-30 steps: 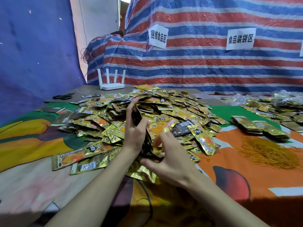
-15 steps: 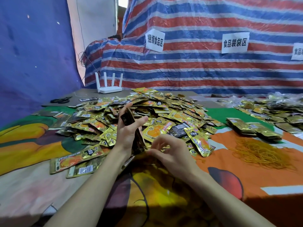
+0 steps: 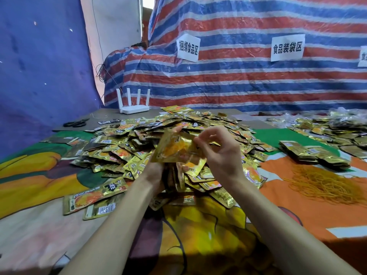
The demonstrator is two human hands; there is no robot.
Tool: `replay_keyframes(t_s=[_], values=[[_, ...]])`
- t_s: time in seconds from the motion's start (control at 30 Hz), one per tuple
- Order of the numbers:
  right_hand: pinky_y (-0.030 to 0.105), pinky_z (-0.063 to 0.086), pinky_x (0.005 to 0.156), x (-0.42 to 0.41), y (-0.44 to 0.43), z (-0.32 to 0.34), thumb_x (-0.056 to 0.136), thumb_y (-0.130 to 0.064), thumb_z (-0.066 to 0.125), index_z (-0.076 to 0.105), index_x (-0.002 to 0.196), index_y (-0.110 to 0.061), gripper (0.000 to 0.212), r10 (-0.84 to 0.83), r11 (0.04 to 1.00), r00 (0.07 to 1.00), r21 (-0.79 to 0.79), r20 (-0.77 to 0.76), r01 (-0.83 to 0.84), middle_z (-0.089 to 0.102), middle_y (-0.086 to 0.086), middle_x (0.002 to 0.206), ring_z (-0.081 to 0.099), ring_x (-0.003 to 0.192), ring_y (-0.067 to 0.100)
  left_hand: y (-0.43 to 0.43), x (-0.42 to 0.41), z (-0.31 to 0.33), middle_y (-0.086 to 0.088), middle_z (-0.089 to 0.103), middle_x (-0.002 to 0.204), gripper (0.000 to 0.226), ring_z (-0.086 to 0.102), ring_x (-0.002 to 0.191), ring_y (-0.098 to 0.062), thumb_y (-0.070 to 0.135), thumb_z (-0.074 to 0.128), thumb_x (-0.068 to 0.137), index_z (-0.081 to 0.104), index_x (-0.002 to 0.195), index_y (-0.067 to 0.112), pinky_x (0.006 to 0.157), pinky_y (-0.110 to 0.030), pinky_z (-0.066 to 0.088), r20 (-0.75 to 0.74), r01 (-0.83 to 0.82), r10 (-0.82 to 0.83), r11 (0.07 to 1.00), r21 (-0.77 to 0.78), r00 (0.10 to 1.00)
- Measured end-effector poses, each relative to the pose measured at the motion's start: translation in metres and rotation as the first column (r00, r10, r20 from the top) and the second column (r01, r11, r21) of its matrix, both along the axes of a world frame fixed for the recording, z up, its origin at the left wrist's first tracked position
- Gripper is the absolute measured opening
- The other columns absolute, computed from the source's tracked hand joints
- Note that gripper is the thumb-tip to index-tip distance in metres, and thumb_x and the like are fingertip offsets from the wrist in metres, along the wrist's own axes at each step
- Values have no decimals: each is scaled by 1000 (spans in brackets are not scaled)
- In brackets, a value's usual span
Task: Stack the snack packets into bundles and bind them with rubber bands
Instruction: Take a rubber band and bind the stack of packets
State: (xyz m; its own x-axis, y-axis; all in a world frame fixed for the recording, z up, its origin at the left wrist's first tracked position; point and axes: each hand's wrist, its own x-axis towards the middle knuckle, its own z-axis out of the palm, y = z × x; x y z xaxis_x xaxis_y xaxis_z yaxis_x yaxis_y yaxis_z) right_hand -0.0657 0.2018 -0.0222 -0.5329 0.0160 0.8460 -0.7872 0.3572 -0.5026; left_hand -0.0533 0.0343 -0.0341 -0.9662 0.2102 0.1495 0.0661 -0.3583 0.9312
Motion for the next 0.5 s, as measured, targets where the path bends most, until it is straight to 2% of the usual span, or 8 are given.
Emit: replay_keyframes(t_s=[0.1,0.17,0.27,0.4,0.43,0.5], values=[[36,59,78,-6,-8,0,90,-2,72,66,94,-21,20,71,997,997,-17,-5,-71,63,2,95,66,89,17,8,3,6,-9,65,78,59,61,60,-22,67,73,75,72,96,12,53,-32,55,91,212,-212,977,6,973],[38,59,80,-8,-11,0,90,-1,71,67,95,-20,20,96,995,995,-30,-9,-97,65,5,96,67,91,20,9,1,5,-8,61,78,64,57,62,-21,68,75,66,71,94,11,60,-34,51,94,300,-300,954,7,949],[40,58,78,-8,-13,-4,88,2,69,69,91,-16,19,117,993,993,-10,-15,-117,65,5,94,66,91,24,8,-2,4,-8,60,79,44,54,61,-22,48,74,71,71,92,9,61,-33,46,82,317,-320,947,50,944],[21,52,81,-2,-19,-12,84,14,63,73,81,-1,18,123,992,991,15,47,-124,65,10,100,63,100,15,5,-5,3,-14,67,71,20,65,56,-26,17,63,73,76,81,3,57,-34,58,115,290,-294,956,52,949],[21,50,84,0,-21,-14,85,12,65,74,83,-1,16,104,994,993,25,50,-105,65,10,103,62,103,14,6,-4,4,-14,66,70,20,65,56,-26,12,59,72,76,79,4,56,-34,58,123,304,-311,950,73,943],[25,45,94,4,-28,-15,88,-4,73,74,95,-7,8,-46,997,998,62,41,43,63,7,111,56,111,14,9,-3,5,-11,59,68,25,61,55,-25,6,54,63,68,84,7,55,-32,55,142,271,-286,955,118,948]])
